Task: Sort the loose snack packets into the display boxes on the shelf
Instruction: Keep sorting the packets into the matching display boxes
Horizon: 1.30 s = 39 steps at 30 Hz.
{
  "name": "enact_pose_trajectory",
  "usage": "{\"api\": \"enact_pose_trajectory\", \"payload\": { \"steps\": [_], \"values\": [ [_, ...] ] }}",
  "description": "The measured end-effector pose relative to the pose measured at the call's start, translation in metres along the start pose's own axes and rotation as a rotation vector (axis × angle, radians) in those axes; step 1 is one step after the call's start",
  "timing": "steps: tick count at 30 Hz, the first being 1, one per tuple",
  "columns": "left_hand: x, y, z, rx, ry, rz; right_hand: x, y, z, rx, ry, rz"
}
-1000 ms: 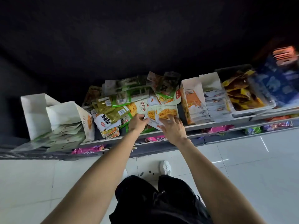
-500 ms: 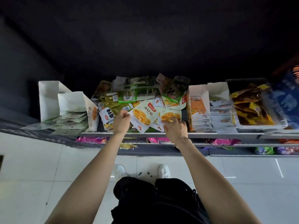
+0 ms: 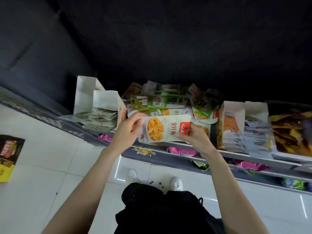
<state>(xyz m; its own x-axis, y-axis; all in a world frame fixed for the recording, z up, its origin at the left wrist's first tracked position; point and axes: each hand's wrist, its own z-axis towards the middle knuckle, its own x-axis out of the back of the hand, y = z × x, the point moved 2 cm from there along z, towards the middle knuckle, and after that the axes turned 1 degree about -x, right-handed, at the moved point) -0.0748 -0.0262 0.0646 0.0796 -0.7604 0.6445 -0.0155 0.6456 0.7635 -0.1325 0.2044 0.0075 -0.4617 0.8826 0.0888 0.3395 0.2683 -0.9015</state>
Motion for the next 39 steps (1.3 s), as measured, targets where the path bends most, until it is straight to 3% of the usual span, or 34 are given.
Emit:
{"api": "enact_pose_trajectory", "payload": {
  "steps": [3,8,10,12,16,20,23,26,29,33,37,39],
  "values": [
    [0.029,-0.017,-0.005,0.036,0.095,-0.048,-0.030,-0.022,-0.003,0.091,0.002,-0.023],
    [0.075,-0.064,-0.013,0.157,0.348,-0.138,-0.089,-0.067,0.004,0.344,0.261,-0.250],
    [0.098,-0.086,-0.010,0.175,0.416,-0.062,-0.104,-0.081,0.013,0.434,0.355,-0.283],
    [0.117,-0.108,0.000,0.157,0.289,0.160,-0.118,-0.098,0.024,0.481,0.408,-0.274],
    [0.129,-0.137,0.018,0.024,-0.129,0.623,-0.150,-0.124,0.045,0.614,0.454,-0.352],
    [0.130,-0.150,0.019,-0.078,-0.077,0.698,-0.180,-0.131,0.070,0.813,0.466,-0.591],
    [0.130,-0.158,0.015,-0.123,-0.016,0.685,-0.203,-0.132,0.084,0.915,0.435,-0.969],
    [0.130,-0.165,0.015,-0.158,0.040,0.621,-0.229,-0.138,0.090,0.870,0.327,-1.387],
    [0.131,-0.167,0.015,-0.180,0.077,0.607,-0.248,-0.133,0.105,0.715,0.160,-1.571],
    [0.129,-0.165,0.013,-0.202,0.127,0.589,-0.255,-0.128,0.115,0.793,0.212,-1.544],
    [0.127,-0.170,0.015,-0.178,0.165,0.560,-0.259,-0.115,0.129,0.562,0.035,-1.624],
    [0.127,-0.167,0.014,-0.186,0.194,0.542,-0.255,-0.112,0.127,0.551,0.032,-1.484]
  ]
}}
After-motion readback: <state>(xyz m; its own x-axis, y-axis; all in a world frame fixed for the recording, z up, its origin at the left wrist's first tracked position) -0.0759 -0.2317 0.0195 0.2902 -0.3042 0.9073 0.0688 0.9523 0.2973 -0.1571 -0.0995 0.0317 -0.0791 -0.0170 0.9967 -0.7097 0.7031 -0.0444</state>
